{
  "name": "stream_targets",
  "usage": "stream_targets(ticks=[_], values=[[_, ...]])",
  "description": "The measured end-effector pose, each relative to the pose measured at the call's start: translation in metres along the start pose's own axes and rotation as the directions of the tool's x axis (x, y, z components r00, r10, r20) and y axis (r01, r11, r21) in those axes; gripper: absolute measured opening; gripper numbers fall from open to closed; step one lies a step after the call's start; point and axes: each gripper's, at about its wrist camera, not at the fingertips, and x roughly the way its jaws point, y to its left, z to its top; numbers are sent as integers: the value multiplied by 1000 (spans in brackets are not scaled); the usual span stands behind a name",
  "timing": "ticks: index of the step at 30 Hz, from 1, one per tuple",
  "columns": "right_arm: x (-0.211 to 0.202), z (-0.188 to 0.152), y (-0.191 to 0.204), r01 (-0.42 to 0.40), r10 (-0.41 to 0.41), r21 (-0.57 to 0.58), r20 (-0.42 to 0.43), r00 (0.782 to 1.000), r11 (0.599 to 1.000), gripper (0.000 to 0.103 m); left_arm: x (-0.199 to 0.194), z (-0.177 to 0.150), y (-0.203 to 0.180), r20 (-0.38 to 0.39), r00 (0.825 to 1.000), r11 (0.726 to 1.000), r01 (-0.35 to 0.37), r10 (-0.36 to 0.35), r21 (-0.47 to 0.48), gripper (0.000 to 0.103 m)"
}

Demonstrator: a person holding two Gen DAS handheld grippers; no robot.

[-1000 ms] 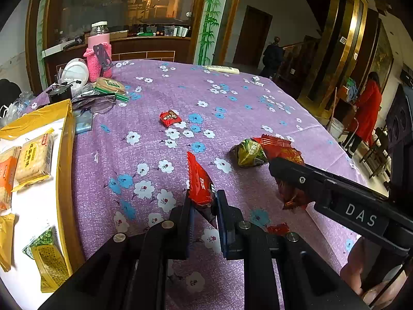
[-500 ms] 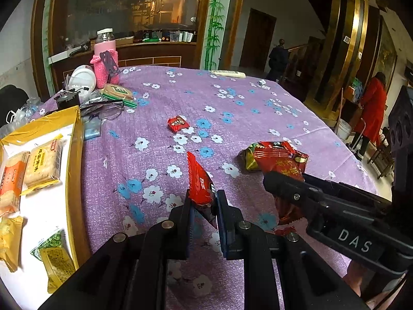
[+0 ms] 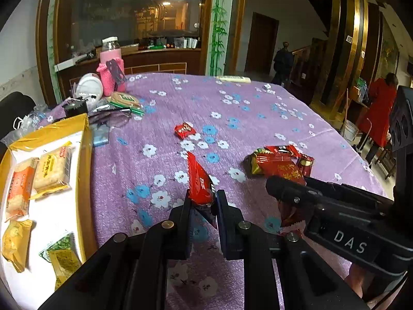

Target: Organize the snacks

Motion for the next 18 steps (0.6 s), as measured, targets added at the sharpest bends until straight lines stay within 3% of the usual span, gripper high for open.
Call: stream_targets(ticks=[18], values=[[-3,0,6,45,-43,-38,54,998,998,35,-17,0,1,86,994,998,-61,61,-1,15]])
